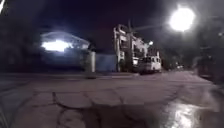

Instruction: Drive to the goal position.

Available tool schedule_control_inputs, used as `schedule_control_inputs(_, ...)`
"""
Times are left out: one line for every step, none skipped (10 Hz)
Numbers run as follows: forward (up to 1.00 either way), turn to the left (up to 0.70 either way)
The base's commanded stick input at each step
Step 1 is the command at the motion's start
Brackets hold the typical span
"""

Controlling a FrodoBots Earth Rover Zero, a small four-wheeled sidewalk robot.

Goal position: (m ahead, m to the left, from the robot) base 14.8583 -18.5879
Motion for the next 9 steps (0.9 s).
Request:
schedule_control_inputs(0.0, -0.7)
schedule_control_inputs(0.0, -0.7)
schedule_control_inputs(0.0, -0.7)
schedule_control_inputs(0.0, -0.7)
schedule_control_inputs(0.0, -0.7)
schedule_control_inputs(0.0, -0.7)
schedule_control_inputs(0.0, -0.7)
schedule_control_inputs(0.0, -0.7)
schedule_control_inputs(0.0, -0.7)
